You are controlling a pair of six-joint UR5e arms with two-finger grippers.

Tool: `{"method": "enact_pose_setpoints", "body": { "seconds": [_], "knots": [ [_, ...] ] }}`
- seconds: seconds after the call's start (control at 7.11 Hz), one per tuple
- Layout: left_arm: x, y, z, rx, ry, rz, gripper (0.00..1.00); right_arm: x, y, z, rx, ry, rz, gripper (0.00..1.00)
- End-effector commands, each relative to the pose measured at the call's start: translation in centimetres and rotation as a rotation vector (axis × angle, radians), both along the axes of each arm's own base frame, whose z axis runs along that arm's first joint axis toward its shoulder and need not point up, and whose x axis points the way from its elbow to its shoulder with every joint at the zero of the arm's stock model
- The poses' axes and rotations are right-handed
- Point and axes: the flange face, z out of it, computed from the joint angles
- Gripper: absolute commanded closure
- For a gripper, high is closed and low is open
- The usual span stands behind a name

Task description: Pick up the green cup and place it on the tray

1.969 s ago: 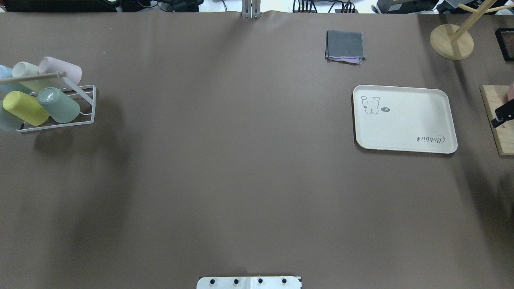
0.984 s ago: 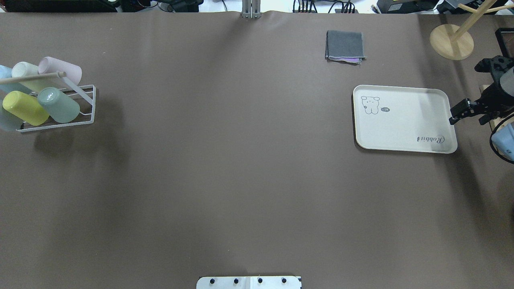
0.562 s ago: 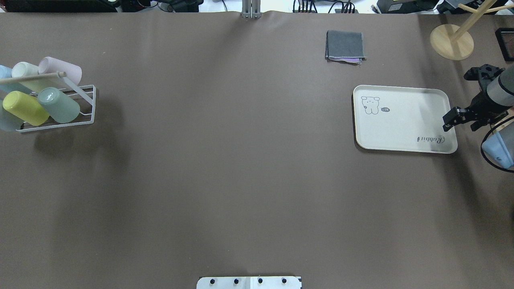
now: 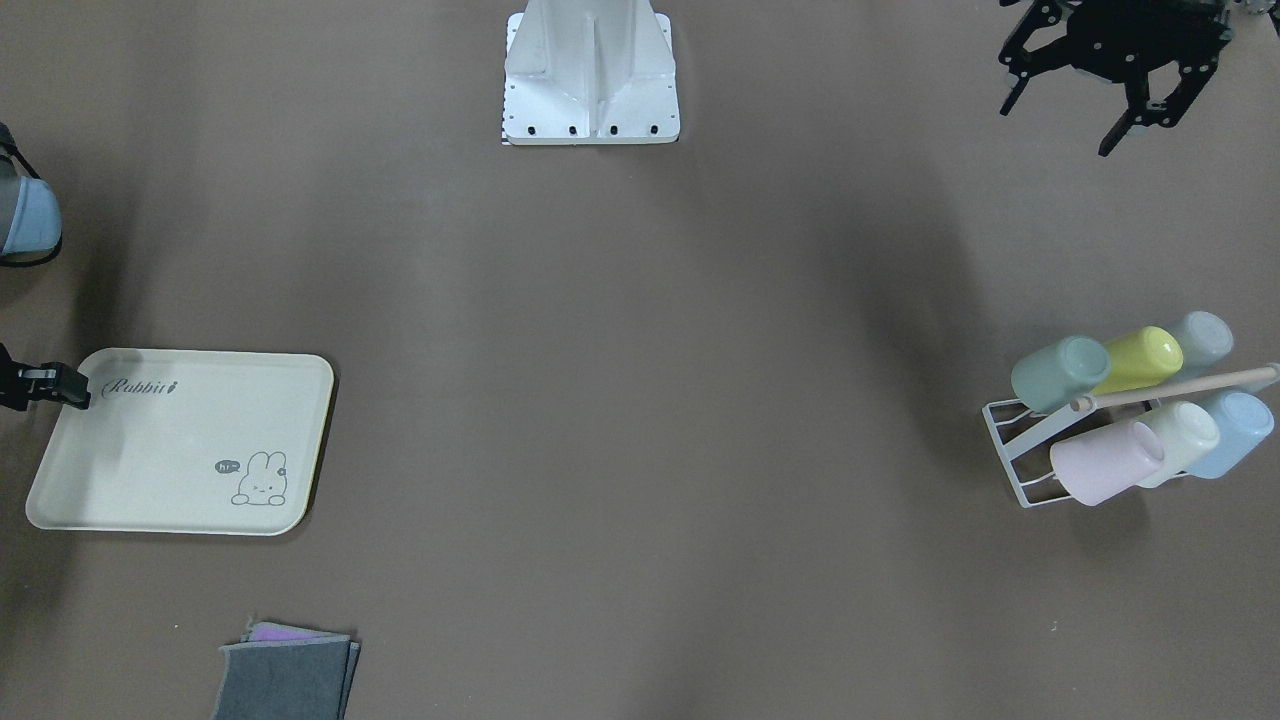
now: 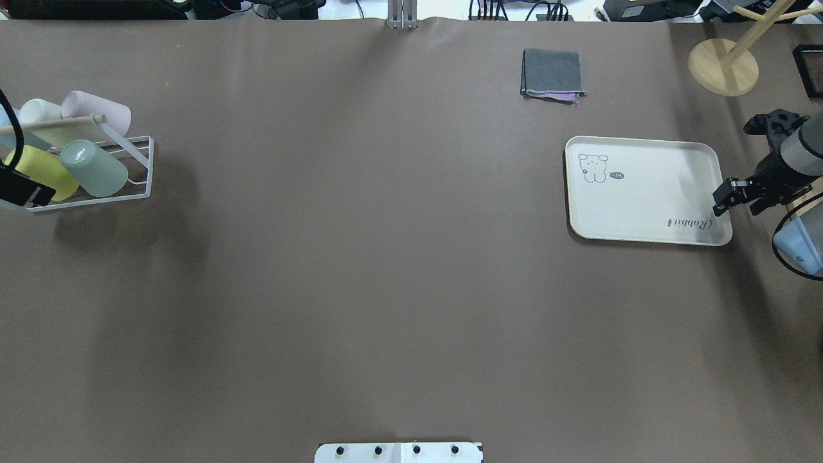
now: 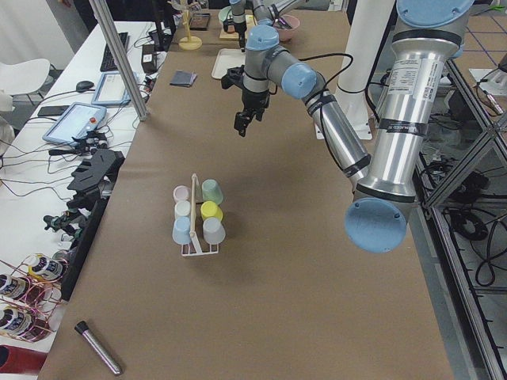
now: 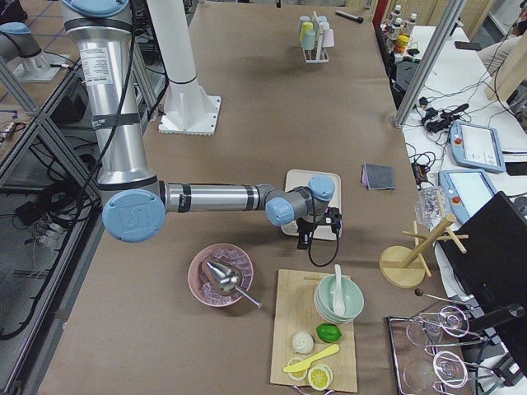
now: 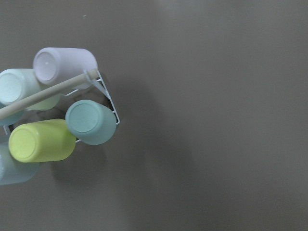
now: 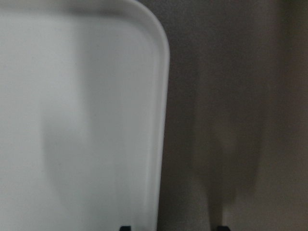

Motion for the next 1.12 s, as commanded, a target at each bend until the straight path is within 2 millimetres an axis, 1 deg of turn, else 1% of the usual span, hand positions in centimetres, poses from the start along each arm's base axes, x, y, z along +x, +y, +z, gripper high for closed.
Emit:
{"method": "enact_pose_setpoints", "body": {
  "seconds": [0.0, 0.14, 0.28, 0.42, 0.56, 0.7, 0.84, 0.98],
  "knots": [
    [5.2, 2.2, -0.2, 0.301, -0.202, 0.188, 0.01, -0.1, -0.2, -0.1, 0.004, 0.003, 0.002, 0.67],
    [9.1, 3.8, 0.0, 0.386, -0.290, 0.236, 0.01, -0.1, -0.3, -0.1, 0.005, 0.005, 0.002, 0.74],
    [11.8, 4.9, 0.5, 0.498, -0.399, 0.290, 0.01, 0.0, -0.2, 0.0, 0.004, 0.005, 0.002, 0.84],
    [13.5, 5.8, 1.4, 0.609, -0.557, 0.392, 0.01, 0.0, -0.2, 0.0, 0.003, 0.005, 0.002, 0.95],
    [14.9, 6.6, 2.5, 0.694, -0.715, 0.438, 0.01, -0.1, -0.2, -0.2, 0.006, 0.004, 0.002, 1.00],
    [16.1, 7.8, 5.3, 0.753, -0.846, 0.502, 0.01, 0.0, -0.3, -0.7, 0.014, -0.003, 0.002, 1.00],
    [17.7, 8.3, 9.0, 0.845, -1.048, 0.549, 0.01, 0.3, -0.4, -1.5, 0.026, -0.012, 0.007, 1.00],
    [18.7, 7.6, 11.9, 0.914, -1.158, 0.602, 0.01, 0.4, -0.3, -2.4, 0.042, -0.025, 0.006, 1.00]
  ]
}}
